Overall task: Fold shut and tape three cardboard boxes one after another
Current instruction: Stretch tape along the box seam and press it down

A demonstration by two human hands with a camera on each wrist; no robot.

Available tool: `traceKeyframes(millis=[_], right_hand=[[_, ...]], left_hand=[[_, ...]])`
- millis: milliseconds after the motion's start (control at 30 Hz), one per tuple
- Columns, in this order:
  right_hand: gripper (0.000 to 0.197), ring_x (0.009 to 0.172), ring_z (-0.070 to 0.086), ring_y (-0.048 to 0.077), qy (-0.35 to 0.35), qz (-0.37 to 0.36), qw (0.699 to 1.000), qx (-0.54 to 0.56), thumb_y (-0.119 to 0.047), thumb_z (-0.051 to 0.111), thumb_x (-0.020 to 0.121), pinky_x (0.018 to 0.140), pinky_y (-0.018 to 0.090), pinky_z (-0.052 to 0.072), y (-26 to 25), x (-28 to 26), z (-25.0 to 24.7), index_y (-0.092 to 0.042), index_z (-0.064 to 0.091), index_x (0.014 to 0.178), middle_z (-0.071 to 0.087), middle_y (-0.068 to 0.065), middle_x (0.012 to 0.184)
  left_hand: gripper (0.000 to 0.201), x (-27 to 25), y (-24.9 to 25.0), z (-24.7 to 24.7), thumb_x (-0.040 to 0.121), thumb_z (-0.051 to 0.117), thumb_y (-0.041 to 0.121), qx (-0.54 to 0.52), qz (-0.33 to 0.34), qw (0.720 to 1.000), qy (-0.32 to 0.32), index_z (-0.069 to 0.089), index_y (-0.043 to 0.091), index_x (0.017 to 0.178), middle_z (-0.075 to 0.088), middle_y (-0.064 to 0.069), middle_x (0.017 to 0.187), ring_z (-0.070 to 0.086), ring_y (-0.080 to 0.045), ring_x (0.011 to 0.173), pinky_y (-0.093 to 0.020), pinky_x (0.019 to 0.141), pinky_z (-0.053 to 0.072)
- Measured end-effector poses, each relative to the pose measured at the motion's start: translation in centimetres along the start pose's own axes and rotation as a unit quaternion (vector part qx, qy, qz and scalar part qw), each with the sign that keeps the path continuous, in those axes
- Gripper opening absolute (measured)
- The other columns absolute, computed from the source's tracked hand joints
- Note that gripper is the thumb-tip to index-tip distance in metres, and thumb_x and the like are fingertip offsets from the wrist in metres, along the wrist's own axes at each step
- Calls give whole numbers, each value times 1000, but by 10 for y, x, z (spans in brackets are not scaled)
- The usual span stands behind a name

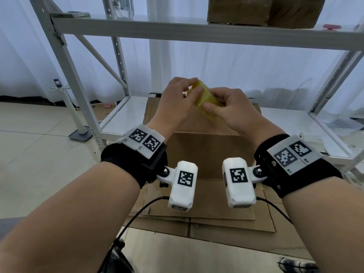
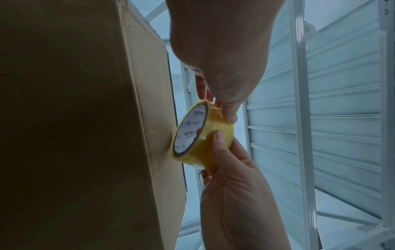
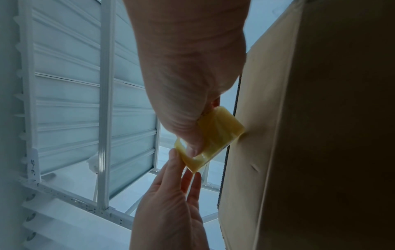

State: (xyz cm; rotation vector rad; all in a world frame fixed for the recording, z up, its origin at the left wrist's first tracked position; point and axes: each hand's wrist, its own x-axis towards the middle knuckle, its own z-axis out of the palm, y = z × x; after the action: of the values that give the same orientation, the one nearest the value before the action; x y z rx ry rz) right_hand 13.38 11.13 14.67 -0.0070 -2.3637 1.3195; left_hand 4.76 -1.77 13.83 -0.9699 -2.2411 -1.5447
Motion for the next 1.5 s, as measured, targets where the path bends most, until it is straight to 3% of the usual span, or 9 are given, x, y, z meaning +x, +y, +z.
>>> traceKeyframes(millis=[100, 233, 400, 567, 700, 800, 1067, 1233, 1500], right_hand=[[28, 93, 63, 8, -7, -1, 999, -43, -9, 66, 89, 88, 22, 50, 1, -1, -2, -19, 67, 114, 69, -3, 100], [29, 92, 60, 6, -16, 3, 997, -80, -8, 66, 88, 85, 16, 46, 2, -4, -7, -21, 67, 115, 67, -7, 97], [31, 103, 61, 9, -65, -8, 989, -134, -10, 67, 87, 98, 28, 43, 7, -3, -15, -26, 70, 113, 68, -9, 105], [38, 111, 58, 7, -70, 1, 987, -144, -10, 70, 84, 108, 30, 39, 11, -3, -22, -30, 66, 116, 65, -14, 108], [37, 106, 58, 3, -87, -15, 988, -127, -7, 69, 85, 100, 18, 40, 6, -3, -18, -23, 66, 118, 65, -13, 107], [33, 92, 59, -5, -87, -27, 987, -132, -8, 67, 87, 85, 3, 40, 4, -1, -16, -21, 67, 117, 65, -15, 101], [27, 83, 56, -3, -55, -25, 986, -156, -9, 64, 90, 70, -4, 34, 7, 0, -15, -19, 67, 115, 61, -16, 92], [28, 91, 55, 5, -43, -19, 983, -176, -11, 63, 90, 76, 10, 37, 7, -1, -14, -20, 67, 117, 62, -11, 98], [30, 100, 56, 8, -79, -20, 979, -189, -12, 63, 89, 90, 21, 36, 9, -2, -13, -22, 67, 118, 63, -10, 103]], left_hand=[[24, 0, -1, 0, 90, 63, 24, -2, 7, 1000, 14, 69, 14, 112, 56, 5, 102, 57, -3, 84, -9, 78, 44], [16, 1, -2, -4, 88, 65, 17, -7, -1, 1000, 23, 71, 10, 101, 66, 4, 91, 62, -9, 85, -23, 83, 51], [5, 2, -5, -12, 85, 67, 13, -9, -19, 999, -25, 69, 10, 88, 66, 4, 75, 61, -6, 68, -22, 73, 54], [3, 3, -8, -17, 86, 64, 14, 49, 13, 996, -76, 66, 11, 86, 59, 9, 71, 52, -2, 63, -8, 62, 44], [4, 3, -12, -13, 87, 59, 13, 76, 23, 995, -61, 57, 12, 84, 51, 9, 68, 44, -3, 57, -8, 53, 36], [4, 1, -12, -9, 88, 55, 11, 101, 43, 992, -57, 53, 10, 85, 48, 8, 71, 42, -4, 59, -7, 54, 36], [31, -1, -15, -5, 92, 60, 17, 57, 45, 996, -48, 65, 14, 122, 63, -2, 98, 55, -3, 78, -4, 74, 38], [25, -5, -12, -2, 89, 64, 16, 38, 39, 998, -13, 70, 12, 112, 64, 3, 94, 54, 3, 73, 0, 70, 37], [6, -5, -14, -6, 87, 65, 12, -66, -36, 997, -6, 70, 9, 90, 68, 3, 74, 68, -6, 69, -19, 71, 56]])
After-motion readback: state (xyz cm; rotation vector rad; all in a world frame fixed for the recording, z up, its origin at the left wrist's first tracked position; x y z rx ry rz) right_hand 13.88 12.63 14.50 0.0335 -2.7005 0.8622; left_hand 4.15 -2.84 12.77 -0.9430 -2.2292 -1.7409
